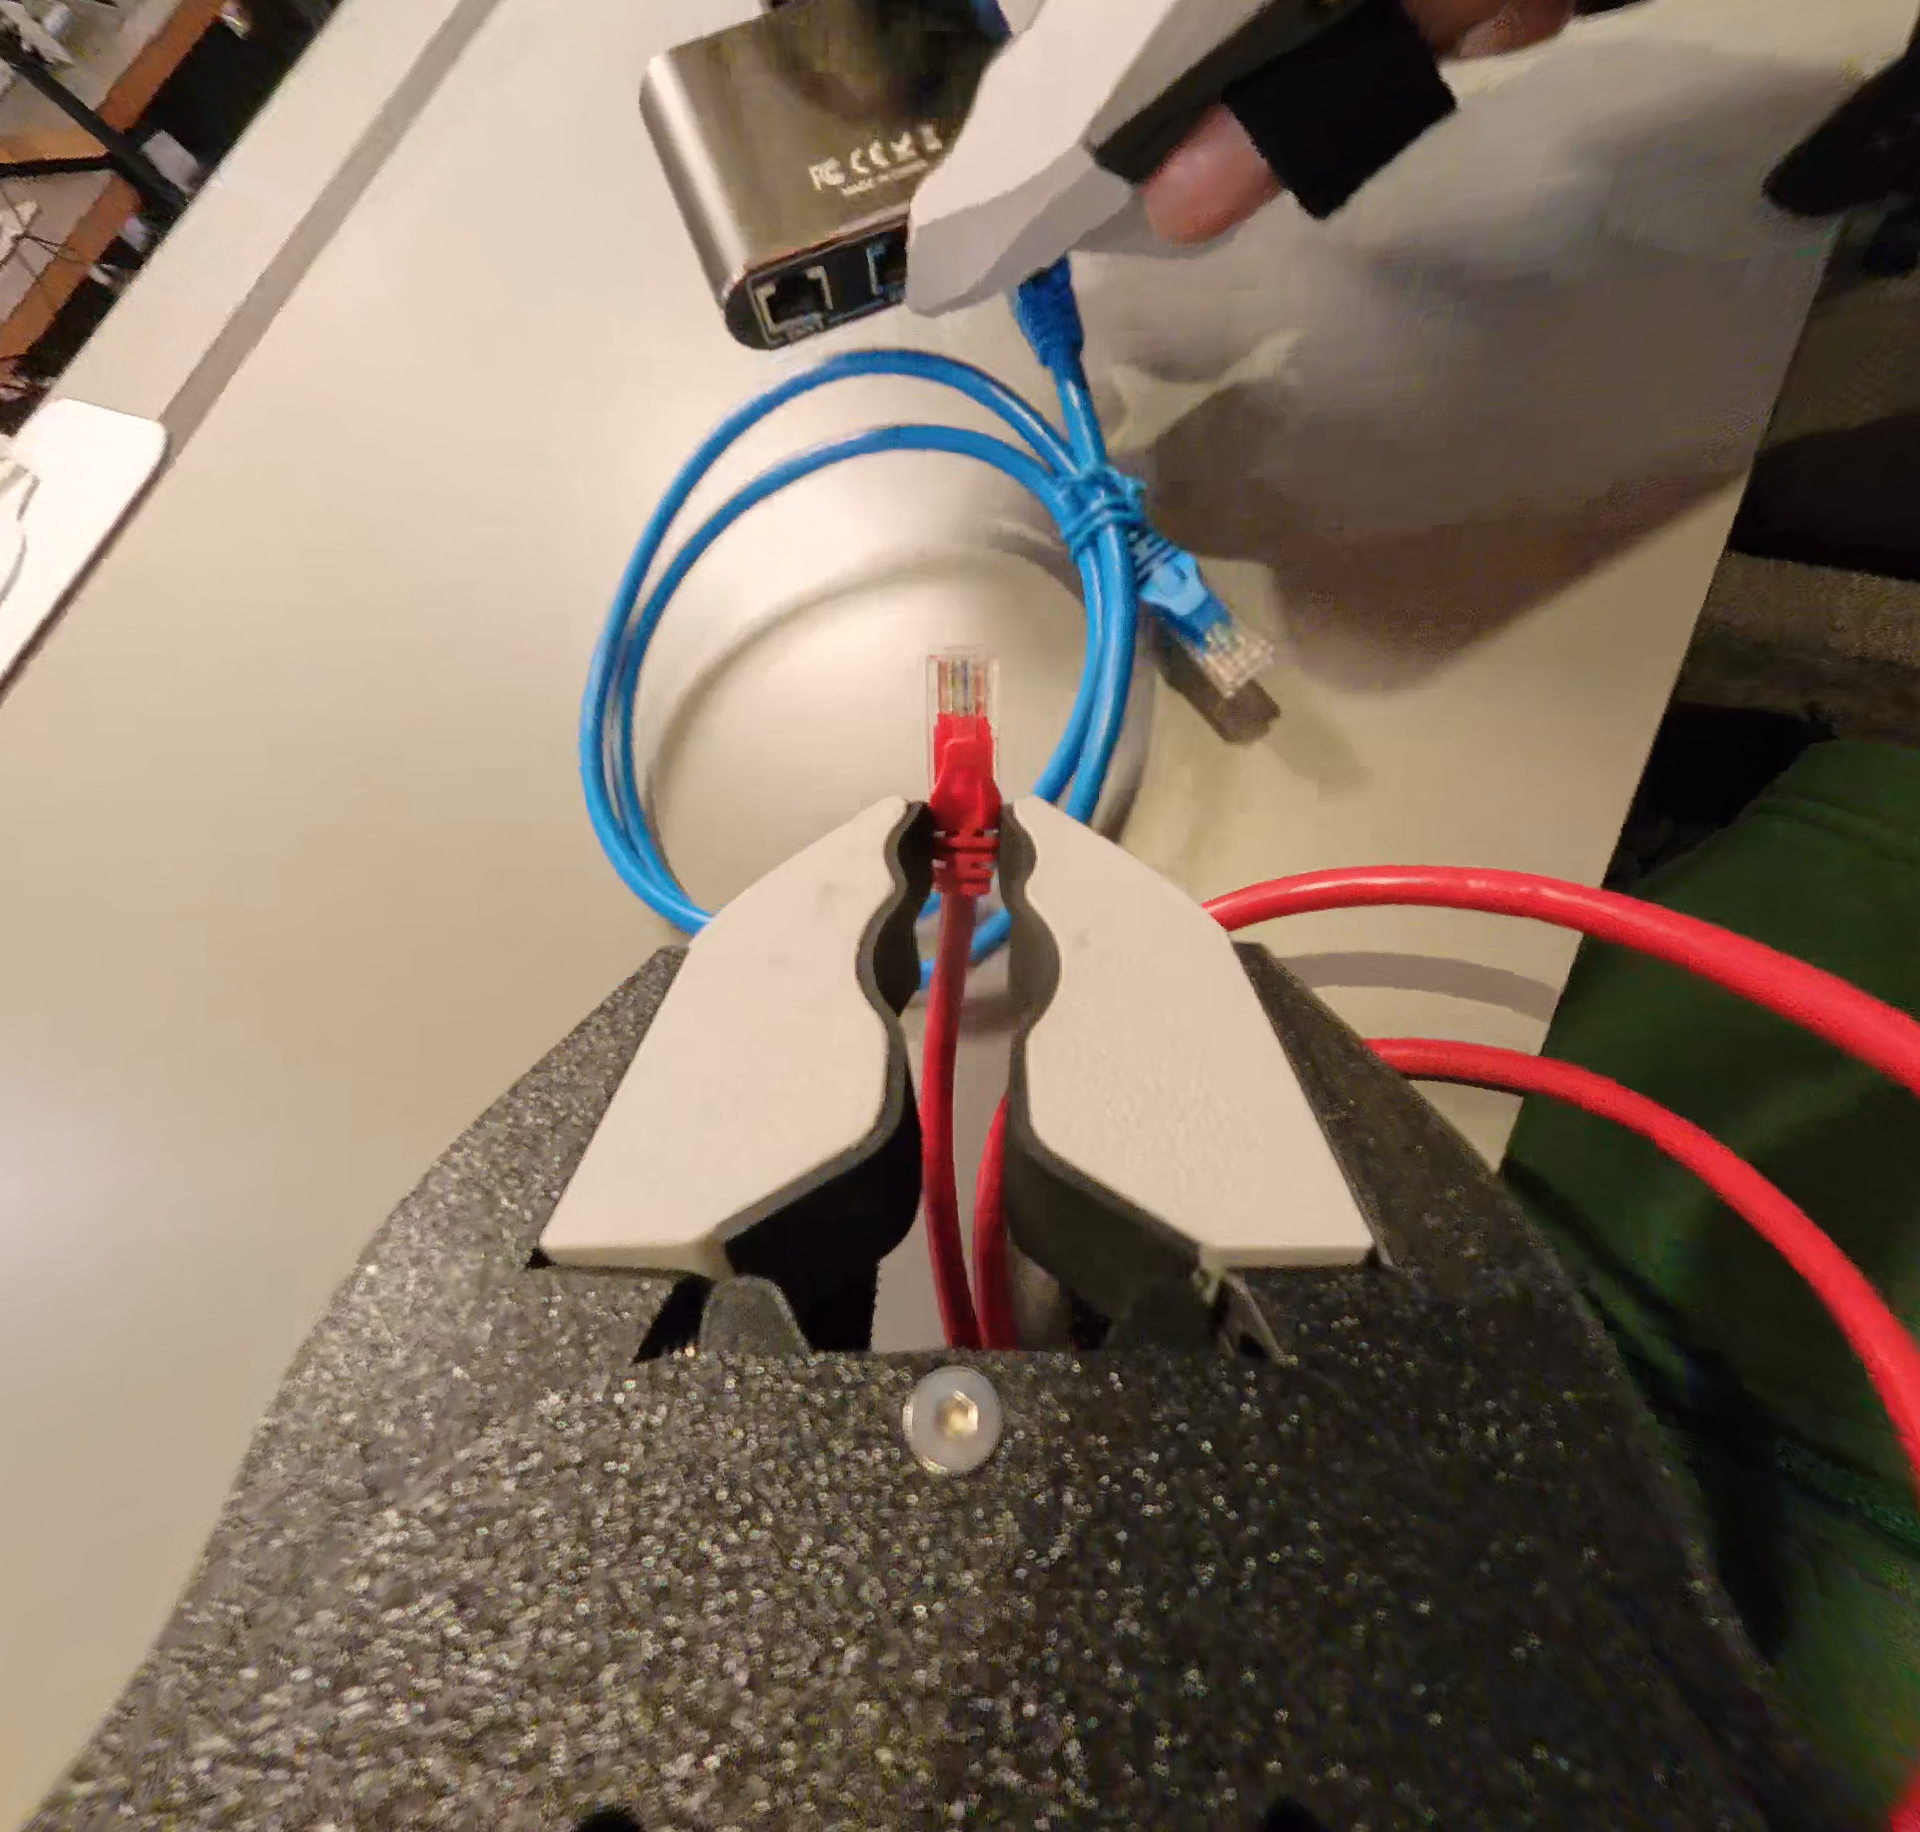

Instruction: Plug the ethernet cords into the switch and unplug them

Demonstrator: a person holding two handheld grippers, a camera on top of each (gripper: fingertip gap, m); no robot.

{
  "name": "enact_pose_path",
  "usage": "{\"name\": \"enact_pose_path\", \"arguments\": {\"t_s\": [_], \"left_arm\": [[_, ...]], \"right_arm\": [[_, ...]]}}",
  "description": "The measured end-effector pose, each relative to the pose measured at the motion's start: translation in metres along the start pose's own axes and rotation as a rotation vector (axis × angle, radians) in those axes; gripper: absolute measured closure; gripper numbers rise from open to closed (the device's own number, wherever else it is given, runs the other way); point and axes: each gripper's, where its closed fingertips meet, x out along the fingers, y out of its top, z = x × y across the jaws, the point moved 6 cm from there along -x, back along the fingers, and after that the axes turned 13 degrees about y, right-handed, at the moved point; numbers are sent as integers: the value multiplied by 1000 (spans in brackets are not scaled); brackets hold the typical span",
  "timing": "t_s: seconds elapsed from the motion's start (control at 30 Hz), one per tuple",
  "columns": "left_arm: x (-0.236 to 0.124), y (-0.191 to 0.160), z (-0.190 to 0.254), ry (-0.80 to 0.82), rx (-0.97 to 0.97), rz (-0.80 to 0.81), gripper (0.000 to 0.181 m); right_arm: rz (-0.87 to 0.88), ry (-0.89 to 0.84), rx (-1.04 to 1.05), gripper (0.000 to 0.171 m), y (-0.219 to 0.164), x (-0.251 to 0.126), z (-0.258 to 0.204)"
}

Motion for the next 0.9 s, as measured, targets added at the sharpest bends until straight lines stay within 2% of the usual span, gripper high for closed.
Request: {"name": "enact_pose_path", "arguments": {"t_s": [0.3, 0.53, 0.9], "left_arm": [[-28, 10, -37, 120, -106, 73, 169], [-16, -6, -41, 195, -40, -29, 169], [-8, -18, -41, 208, 27, -147, 169]], "right_arm": [[206, -35, -61, 113, 37, -4, -34], [170, 3, -89, 113, 47, 12, -72], [130, 1, -148, 113, 47, 23, -94]]}}
